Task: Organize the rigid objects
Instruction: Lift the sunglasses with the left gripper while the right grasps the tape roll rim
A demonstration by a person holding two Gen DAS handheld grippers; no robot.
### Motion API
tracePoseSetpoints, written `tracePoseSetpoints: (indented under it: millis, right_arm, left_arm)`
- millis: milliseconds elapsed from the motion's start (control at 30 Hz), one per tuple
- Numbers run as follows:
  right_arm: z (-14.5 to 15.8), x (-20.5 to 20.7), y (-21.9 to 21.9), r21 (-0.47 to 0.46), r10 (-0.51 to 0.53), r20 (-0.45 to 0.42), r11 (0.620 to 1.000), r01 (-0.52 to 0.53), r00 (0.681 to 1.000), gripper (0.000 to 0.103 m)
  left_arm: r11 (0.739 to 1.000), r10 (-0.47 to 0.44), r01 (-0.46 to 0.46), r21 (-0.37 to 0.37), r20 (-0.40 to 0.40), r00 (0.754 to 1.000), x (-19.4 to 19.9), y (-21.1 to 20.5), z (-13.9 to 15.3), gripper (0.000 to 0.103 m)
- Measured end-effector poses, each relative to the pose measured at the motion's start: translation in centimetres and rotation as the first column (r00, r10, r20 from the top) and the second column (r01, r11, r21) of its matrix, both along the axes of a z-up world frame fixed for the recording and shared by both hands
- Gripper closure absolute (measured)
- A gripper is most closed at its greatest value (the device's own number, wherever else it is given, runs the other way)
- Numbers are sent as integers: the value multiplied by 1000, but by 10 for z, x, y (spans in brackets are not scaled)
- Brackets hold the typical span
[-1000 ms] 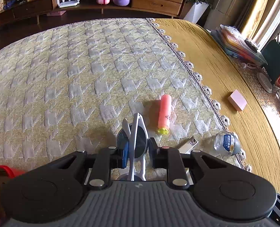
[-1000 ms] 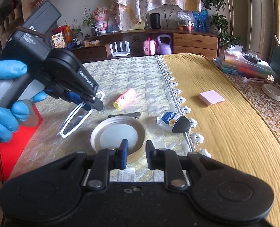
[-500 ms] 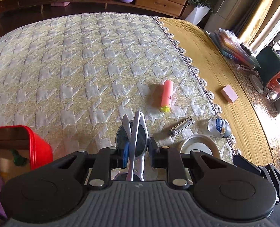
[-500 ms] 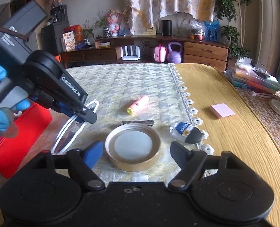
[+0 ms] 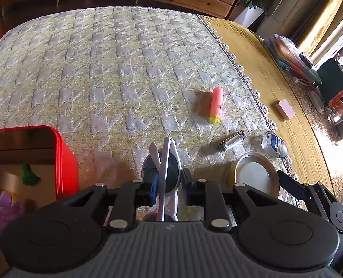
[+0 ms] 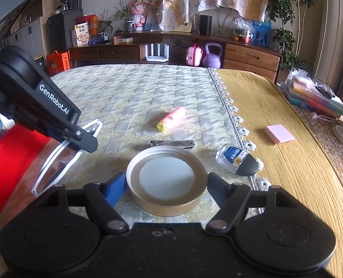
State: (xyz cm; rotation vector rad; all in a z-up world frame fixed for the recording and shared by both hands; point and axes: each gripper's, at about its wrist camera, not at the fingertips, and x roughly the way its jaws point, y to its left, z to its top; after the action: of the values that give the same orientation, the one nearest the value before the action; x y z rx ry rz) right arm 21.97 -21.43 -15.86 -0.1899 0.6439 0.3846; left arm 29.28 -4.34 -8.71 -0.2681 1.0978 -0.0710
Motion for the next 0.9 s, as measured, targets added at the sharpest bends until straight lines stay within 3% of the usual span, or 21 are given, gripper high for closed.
tracePoseSetpoints:
  millis: [400, 900]
  right_arm:
    - [42, -51, 6, 42, 35, 41, 998, -37, 999, 28]
    - [94, -104, 44, 45, 122, 112, 991, -127, 986, 28]
  left_arm:
    - [999, 23, -22, -44, 31, 999, -37, 15, 26, 83]
    - [996, 67, -60, -61, 131, 989, -101, 74, 92, 83]
